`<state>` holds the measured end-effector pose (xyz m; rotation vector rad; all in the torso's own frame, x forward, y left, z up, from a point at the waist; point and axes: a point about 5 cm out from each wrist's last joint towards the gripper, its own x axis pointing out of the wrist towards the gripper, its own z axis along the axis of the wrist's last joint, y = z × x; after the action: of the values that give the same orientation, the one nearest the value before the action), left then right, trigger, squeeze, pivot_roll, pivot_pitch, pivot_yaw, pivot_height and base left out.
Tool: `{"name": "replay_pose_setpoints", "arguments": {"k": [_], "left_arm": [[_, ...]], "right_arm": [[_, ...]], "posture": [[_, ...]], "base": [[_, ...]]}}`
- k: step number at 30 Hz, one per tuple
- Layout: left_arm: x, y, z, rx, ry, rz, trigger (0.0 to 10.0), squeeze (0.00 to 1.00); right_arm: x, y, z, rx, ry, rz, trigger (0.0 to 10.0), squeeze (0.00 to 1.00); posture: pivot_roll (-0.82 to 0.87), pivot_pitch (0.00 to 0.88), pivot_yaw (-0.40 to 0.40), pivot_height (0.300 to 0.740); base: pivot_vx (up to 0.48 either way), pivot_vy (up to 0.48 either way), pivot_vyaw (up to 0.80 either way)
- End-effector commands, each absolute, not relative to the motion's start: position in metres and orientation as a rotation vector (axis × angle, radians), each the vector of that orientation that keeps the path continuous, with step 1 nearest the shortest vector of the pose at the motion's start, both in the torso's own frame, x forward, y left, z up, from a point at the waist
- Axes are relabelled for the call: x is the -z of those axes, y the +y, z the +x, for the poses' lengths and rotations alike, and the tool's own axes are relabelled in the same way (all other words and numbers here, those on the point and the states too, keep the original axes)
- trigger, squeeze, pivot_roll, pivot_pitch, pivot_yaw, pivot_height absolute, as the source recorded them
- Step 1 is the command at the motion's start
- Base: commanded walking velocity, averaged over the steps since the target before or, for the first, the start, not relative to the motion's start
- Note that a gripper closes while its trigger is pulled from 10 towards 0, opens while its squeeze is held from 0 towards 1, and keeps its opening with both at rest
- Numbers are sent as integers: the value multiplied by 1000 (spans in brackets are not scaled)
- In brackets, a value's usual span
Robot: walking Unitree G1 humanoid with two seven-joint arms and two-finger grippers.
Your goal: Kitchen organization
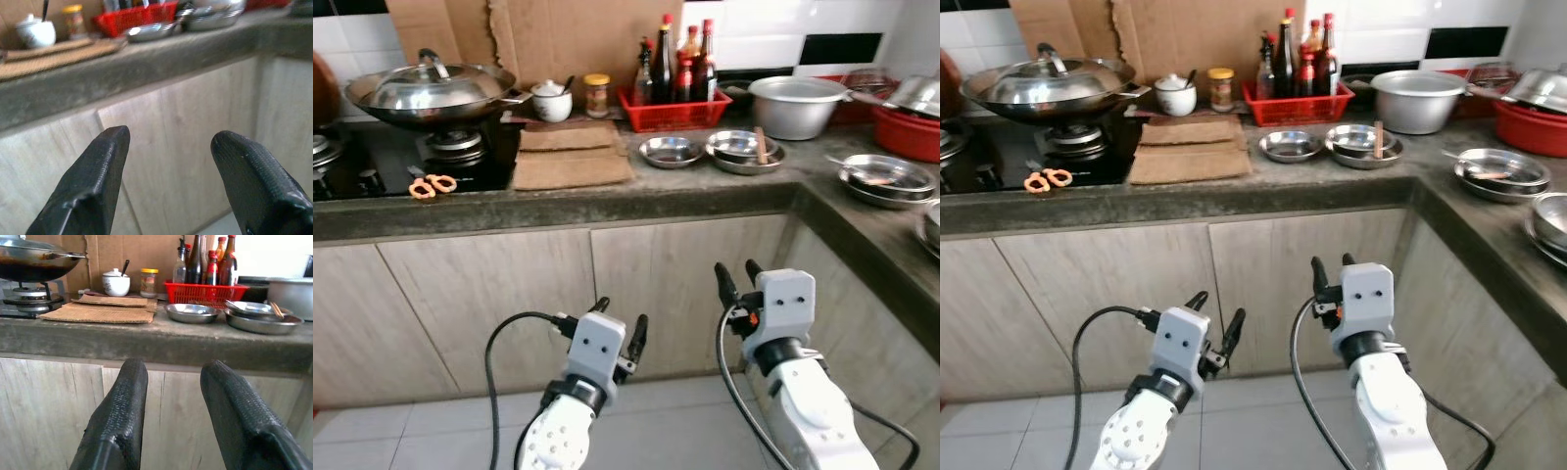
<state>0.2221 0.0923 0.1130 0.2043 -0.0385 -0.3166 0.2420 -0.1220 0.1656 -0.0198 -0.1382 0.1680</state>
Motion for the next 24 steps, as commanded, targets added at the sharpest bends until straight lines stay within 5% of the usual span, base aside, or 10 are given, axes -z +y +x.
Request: {"name": "replay_pose_setpoints", "arguments": {"k": [1, 24], "left_arm": [[-116, 84, 222, 341, -51, 189, 10000, 0], [-117, 83, 225, 332, -48, 163, 10000, 0]], "right_arm": [[-164, -128, 243, -148, -128, -23, 10000, 0], [-166, -127, 248, -164, -138, -29, 10000, 0]], "posture": [[185, 0, -45, 740], [185, 0, -50, 740]], "base": [[285, 0, 0], [287, 0, 0]]}}
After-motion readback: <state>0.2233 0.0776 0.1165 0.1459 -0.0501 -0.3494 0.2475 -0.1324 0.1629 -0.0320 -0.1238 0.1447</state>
